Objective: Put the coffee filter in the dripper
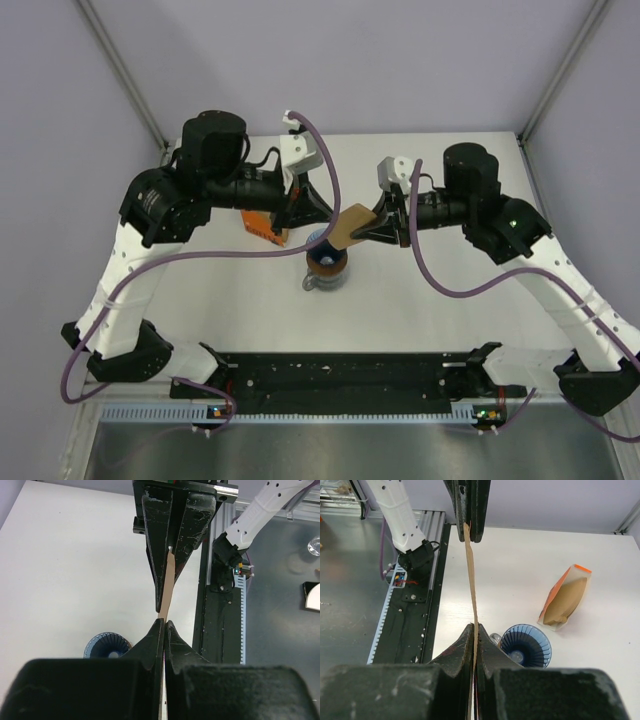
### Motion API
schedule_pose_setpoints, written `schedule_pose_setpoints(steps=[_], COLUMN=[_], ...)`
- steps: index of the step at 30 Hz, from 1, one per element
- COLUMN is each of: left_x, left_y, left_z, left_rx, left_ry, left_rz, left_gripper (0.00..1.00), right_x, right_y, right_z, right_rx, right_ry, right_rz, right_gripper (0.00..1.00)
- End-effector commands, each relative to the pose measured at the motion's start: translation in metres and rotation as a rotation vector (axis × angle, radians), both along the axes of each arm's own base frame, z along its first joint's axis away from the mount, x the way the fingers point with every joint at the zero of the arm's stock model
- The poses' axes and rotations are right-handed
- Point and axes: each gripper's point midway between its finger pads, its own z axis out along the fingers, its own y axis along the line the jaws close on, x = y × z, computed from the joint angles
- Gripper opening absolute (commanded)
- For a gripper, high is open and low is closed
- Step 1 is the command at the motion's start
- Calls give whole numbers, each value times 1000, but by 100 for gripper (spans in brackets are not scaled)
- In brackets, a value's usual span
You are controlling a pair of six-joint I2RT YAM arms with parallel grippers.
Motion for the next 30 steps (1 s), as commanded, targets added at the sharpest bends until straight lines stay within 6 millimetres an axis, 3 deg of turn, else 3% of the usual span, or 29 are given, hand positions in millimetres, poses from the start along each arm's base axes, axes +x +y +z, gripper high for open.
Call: schedule_pose_setpoints(steps=[1, 4, 30], left_x=[-2, -5, -1], left_y=[-4, -4, -1], left_z=[19, 27, 19], left_rx=[-58, -80, -75], left_ry=[-15, -16, 16], left_rz=[-10, -28, -5], left_gripper=[0, 0, 0], right_x=[-12, -14, -20], right_y=[-1, -2, -6], right_z=[23, 23, 25], right_rx=[47, 47, 57], right_ry=[-45, -56, -69], right_rz=[34, 39, 52], right_gripper=[0, 0, 0])
